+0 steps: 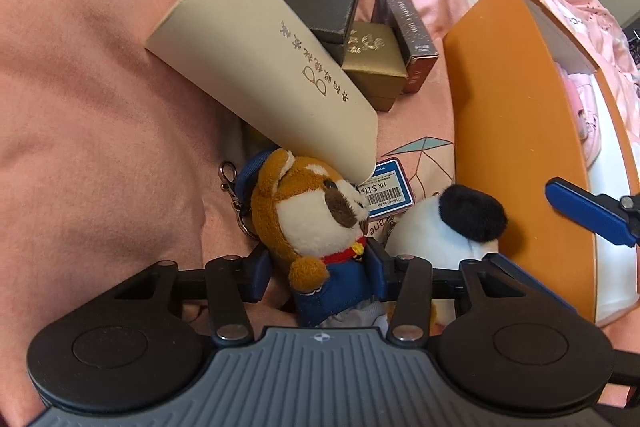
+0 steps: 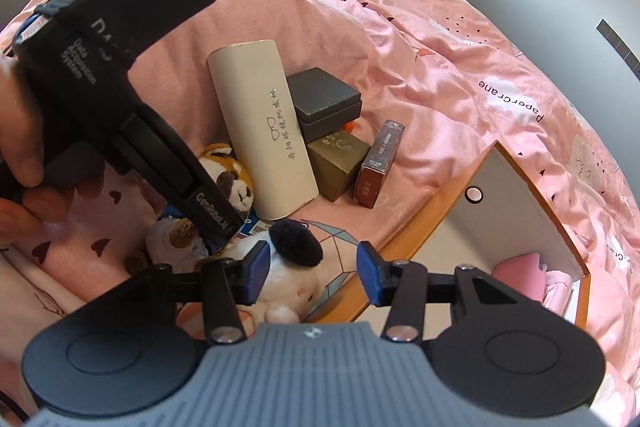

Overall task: Organize objects
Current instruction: 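Grasp the brown plush dog with the left tool while the right tool grasps the white plush, then carry both plush toys into the box with the left and right tools, then release the plush toys inside the box, opening both tools, then withdraw both tools from the box toward the small boxes on the bed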

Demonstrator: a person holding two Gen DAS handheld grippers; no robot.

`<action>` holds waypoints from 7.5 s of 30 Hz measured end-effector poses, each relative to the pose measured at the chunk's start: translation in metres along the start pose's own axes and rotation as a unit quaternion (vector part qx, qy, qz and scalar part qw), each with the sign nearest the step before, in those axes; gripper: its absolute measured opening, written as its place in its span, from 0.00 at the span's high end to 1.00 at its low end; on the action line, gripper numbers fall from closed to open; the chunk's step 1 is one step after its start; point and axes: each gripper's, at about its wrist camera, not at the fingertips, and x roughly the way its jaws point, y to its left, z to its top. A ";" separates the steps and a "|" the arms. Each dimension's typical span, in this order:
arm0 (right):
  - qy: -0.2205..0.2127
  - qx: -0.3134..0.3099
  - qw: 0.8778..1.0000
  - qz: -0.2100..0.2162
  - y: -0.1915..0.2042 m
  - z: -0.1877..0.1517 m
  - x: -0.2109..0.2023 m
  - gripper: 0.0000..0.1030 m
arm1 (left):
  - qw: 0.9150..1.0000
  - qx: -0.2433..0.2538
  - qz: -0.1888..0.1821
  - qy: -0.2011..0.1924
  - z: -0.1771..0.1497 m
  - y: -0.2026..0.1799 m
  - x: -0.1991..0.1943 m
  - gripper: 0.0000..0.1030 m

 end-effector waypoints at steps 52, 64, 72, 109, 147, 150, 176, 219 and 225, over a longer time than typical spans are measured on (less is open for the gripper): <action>-0.013 0.013 0.999 0.044 0.001 0.003 -0.011 0.50 | 0.983 0.109 -0.010 -0.144 -0.007 -0.031 -0.088 0.49; -0.132 0.064 0.989 0.019 -0.041 0.016 -0.083 0.50 | 0.968 0.115 -0.032 -0.221 0.014 -0.058 -0.134 0.49; -0.144 0.098 0.984 -0.028 -0.083 0.000 -0.111 0.50 | 0.959 0.156 -0.078 -0.224 0.032 -0.109 -0.124 0.50; -0.071 0.114 0.990 0.048 -0.215 -0.057 0.060 0.50 | 0.928 0.367 -0.008 -0.067 0.127 -0.215 0.043 0.50; 0.000 0.171 0.980 0.097 -0.240 -0.064 0.076 0.43 | 0.884 0.449 0.130 0.001 0.122 -0.250 0.080 0.49; 0.001 0.197 0.975 0.100 -0.244 -0.065 0.079 0.43 | 0.875 0.464 0.136 0.002 0.120 -0.254 0.087 0.48; 0.007 0.099 0.993 0.067 -0.219 -0.055 0.048 0.52 | 0.864 0.501 0.016 -0.052 0.143 -0.226 0.056 0.64; 0.061 0.162 0.984 0.045 -0.178 -0.062 0.027 0.65 | 0.865 0.495 -0.023 -0.081 0.083 -0.185 0.015 0.68; -0.010 0.175 0.983 0.056 -0.172 -0.038 -0.009 0.61 | 0.885 0.457 -0.017 -0.090 0.101 -0.166 -0.028 0.65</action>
